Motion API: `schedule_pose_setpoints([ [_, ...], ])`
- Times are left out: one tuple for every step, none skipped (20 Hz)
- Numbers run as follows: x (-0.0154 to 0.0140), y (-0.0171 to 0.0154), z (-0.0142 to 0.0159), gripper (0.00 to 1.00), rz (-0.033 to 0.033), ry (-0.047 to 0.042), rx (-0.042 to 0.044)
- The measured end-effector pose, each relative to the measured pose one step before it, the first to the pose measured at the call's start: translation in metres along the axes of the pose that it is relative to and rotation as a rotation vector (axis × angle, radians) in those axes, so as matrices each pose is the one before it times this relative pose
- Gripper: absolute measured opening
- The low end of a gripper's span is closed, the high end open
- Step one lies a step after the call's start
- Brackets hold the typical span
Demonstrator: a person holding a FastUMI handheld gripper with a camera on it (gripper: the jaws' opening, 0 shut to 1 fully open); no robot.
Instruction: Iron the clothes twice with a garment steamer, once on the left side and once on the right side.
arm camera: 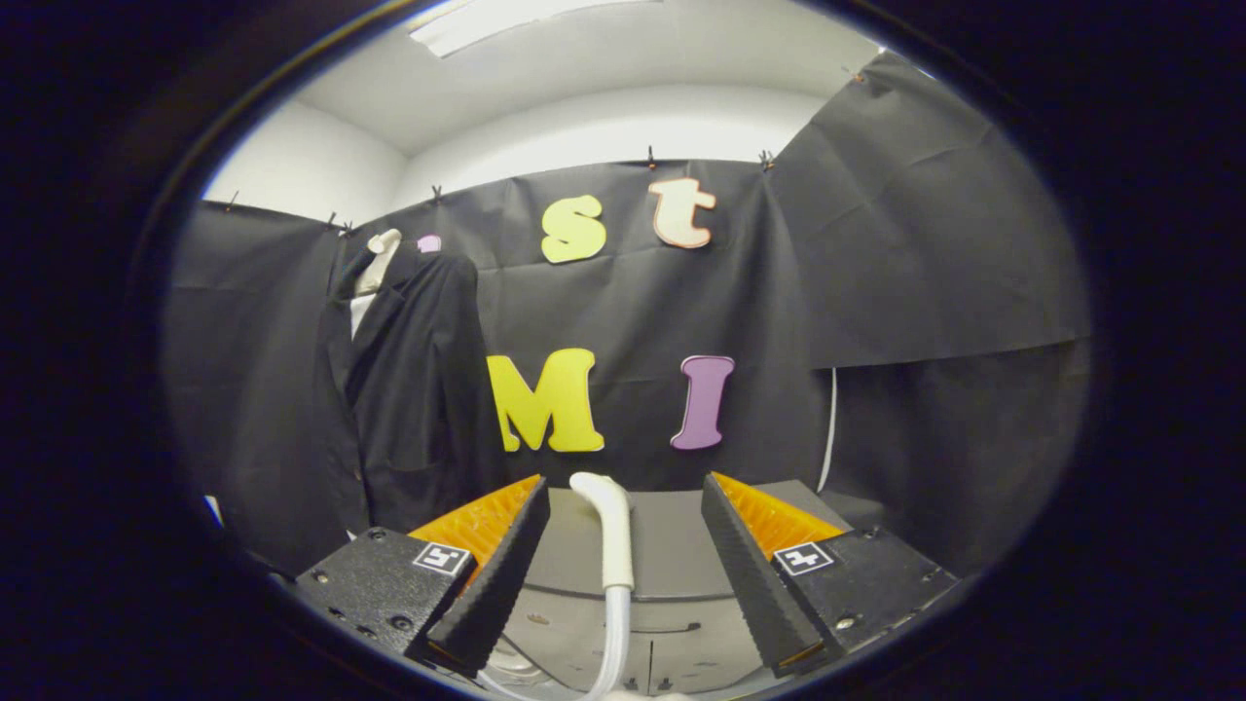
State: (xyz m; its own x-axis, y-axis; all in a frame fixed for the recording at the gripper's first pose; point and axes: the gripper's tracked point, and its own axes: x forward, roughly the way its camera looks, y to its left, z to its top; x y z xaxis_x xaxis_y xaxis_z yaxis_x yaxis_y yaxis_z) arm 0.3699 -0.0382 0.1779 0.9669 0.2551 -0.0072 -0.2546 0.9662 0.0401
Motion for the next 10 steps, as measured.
schedule_pose_setpoints([
  [0.01718, -0.00297, 0.00012, 0.98, 0.0169, 0.0214, -0.00396],
  [0.01685, -0.00114, -0.00045, 0.98, 0.02431, 0.02187, -0.00671],
  [0.01758, -0.00031, -0.0014, 0.98, 0.0258, 0.01804, -0.00783],
  [0.01603, -0.00172, -0.00246, 0.98, 0.01745, 0.02678, -0.0019],
  [0.01456, -0.00029, -0.00571, 0.98, 0.02381, 0.0304, 0.00121],
  [0.01378, -0.00147, -0.00617, 0.98, 0.01542, 0.03037, 0.00561],
  [0.01377, -0.00164, -0.00394, 0.98, 0.01197, 0.02706, 0.01276],
  [0.01269, -0.00101, -0.00508, 0.98, 0.01301, 0.0269, 0.01494],
  [0.01353, -0.00224, -0.00406, 0.98, 0.00736, 0.02384, 0.01316],
  [0.01205, -0.00278, -0.0056, 0.98, 0.0027, 0.02847, 0.00933],
])
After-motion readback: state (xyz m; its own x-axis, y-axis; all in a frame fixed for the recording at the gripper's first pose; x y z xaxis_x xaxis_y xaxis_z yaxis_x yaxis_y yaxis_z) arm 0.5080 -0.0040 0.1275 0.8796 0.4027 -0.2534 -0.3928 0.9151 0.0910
